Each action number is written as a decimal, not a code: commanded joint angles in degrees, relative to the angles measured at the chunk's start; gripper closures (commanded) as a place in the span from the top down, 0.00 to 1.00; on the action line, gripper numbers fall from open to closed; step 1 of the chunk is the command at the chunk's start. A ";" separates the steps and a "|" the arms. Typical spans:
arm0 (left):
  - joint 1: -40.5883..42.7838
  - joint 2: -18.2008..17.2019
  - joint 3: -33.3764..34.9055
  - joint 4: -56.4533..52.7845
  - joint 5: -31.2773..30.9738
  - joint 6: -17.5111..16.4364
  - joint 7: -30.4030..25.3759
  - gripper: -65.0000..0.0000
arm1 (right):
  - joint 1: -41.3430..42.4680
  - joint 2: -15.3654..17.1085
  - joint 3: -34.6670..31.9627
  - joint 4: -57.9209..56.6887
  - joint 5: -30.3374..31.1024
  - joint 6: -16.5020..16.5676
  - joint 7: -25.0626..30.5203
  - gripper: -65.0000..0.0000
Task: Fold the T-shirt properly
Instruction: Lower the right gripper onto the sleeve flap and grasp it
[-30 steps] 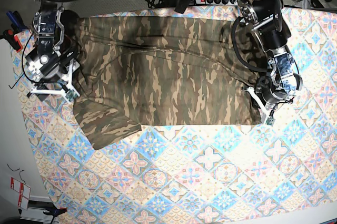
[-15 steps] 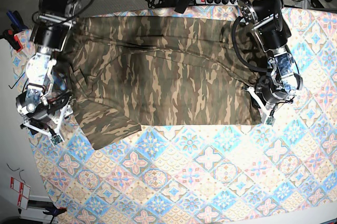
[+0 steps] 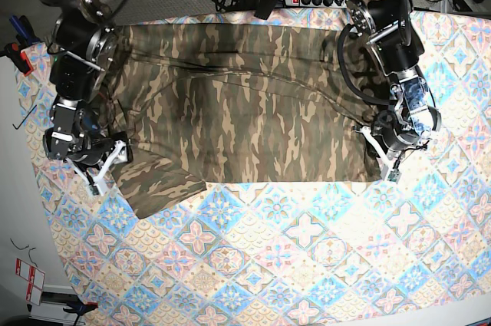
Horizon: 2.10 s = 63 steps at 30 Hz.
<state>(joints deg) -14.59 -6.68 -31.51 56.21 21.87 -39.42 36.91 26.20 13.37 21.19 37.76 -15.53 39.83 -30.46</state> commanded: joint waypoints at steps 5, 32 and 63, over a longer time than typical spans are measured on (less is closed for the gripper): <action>0.57 -0.14 0.08 -0.42 3.06 -0.58 6.74 0.06 | 4.97 0.74 -0.57 -8.62 -0.16 0.17 8.00 0.66; -2.16 0.04 4.47 -0.34 2.26 -0.58 3.49 0.00 | 4.97 0.48 -7.70 -9.85 -0.16 0.17 8.08 0.07; -3.92 -2.07 1.48 -0.07 2.88 -0.58 3.40 0.00 | -4.53 -2.42 -7.52 27.87 -0.08 0.17 -15.21 0.29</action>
<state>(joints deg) -17.80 -8.40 -30.13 55.44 24.03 -40.12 39.29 20.12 10.24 13.39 64.60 -16.10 40.25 -46.17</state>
